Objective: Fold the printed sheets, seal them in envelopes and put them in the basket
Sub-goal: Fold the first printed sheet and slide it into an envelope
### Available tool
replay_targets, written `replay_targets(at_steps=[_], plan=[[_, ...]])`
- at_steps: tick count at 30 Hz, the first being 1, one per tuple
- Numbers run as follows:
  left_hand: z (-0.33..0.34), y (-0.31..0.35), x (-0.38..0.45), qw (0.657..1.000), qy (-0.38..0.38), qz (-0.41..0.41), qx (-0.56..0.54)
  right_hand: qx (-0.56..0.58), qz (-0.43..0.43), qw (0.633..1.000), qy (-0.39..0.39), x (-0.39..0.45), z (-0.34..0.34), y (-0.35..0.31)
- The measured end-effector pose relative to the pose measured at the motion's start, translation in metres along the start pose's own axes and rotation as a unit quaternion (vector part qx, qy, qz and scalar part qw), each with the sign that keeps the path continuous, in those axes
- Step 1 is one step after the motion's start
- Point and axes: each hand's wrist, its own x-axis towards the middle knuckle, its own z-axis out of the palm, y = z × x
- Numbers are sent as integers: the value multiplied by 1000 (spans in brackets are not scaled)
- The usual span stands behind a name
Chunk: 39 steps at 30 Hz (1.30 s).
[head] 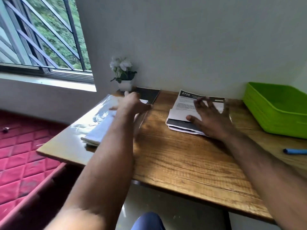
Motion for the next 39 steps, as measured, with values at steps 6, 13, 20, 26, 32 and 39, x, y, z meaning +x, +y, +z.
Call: replay_targets(at_steps=[6, 13, 20, 26, 32, 39], plan=[[-3, 0, -6, 997, -31, -58, -38, 38, -32, 999, -4, 2, 10, -4], [-47, 45, -24, 962, 125, 124, -210, 157, -32, 982, 98, 0, 1, 2], [-79, 146, -38, 651, 61, 79, -752, 409, -136, 888, 159, -25, -26, -14], [0, 146, -30, 573, -186, 58, -796, 348, -134, 866, 334, -20, -21, -5], [42, 130, -33, 547, -243, 33, -800, 375, -182, 899, 137, -17, -16, -2], [42, 117, -19, 572, -199, -21, -795, 392, -152, 901, 108, -13, -14, 5]])
